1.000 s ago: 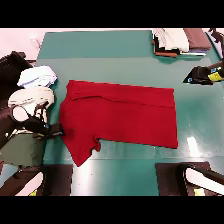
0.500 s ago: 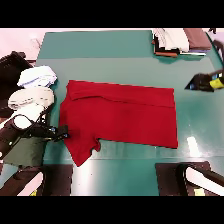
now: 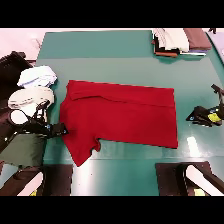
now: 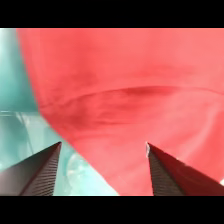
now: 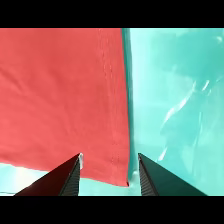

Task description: Fold the shirts.

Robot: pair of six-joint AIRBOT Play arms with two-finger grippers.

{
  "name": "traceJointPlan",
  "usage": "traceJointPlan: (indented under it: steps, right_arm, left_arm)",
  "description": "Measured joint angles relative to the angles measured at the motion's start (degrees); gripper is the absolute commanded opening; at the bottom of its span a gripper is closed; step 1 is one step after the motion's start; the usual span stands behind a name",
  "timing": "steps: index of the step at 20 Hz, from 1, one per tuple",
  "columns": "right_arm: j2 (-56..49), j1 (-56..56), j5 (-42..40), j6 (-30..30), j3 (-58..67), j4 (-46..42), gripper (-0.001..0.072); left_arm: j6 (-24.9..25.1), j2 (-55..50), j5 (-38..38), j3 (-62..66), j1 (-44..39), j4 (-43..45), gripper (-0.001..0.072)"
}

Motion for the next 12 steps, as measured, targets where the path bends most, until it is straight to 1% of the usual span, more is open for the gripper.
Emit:
traceJointPlan:
  steps: [3, 6, 7, 8, 9, 10, 12]
  right_arm:
    - [0.4, 2.4, -1.0, -0.2, -0.2, 0.0, 0.0408]
    - [0.6, 5.6, -1.9, -0.2, 1.3, 0.1, 0.0408]
    - [0.7, 6.3, -2.1, -0.2, 1.8, 0.1, 0.0408]
    - [0.7, 6.7, -2.2, -0.2, 2.1, 0.1, 0.0408]
    - [0.7, 6.8, -2.2, -0.2, 2.3, 0.0, 0.0408]
    - [0.7, 6.5, -2.2, -0.2, 2.1, -0.2, 0.0408]
    - [0.7, 4.9, -1.9, -0.3, 0.5, -0.3, 0.0412]
  left_arm:
    - [-0.9, 0.0, 1.2, -2.1, 0.0, 0.6, 0.0612]
    - [-0.9, 0.2, 3.3, -4.5, 0.0, -2.4, 0.0605]
    - [-0.8, 0.2, 3.8, -5.0, 0.0, -3.4, 0.0452]
    - [-0.6, 0.1, 4.9, -5.5, 0.0, -4.7, 0.0266]
    - [-0.3, -0.1, 5.4, -6.0, -0.1, -5.1, 0.0109]
    - [-0.2, -0.1, 5.8, -6.1, -0.1, -5.6, 0.0023]
    - [0.2, -0.1, 6.3, -5.6, -0.1, -7.0, 0.0023]
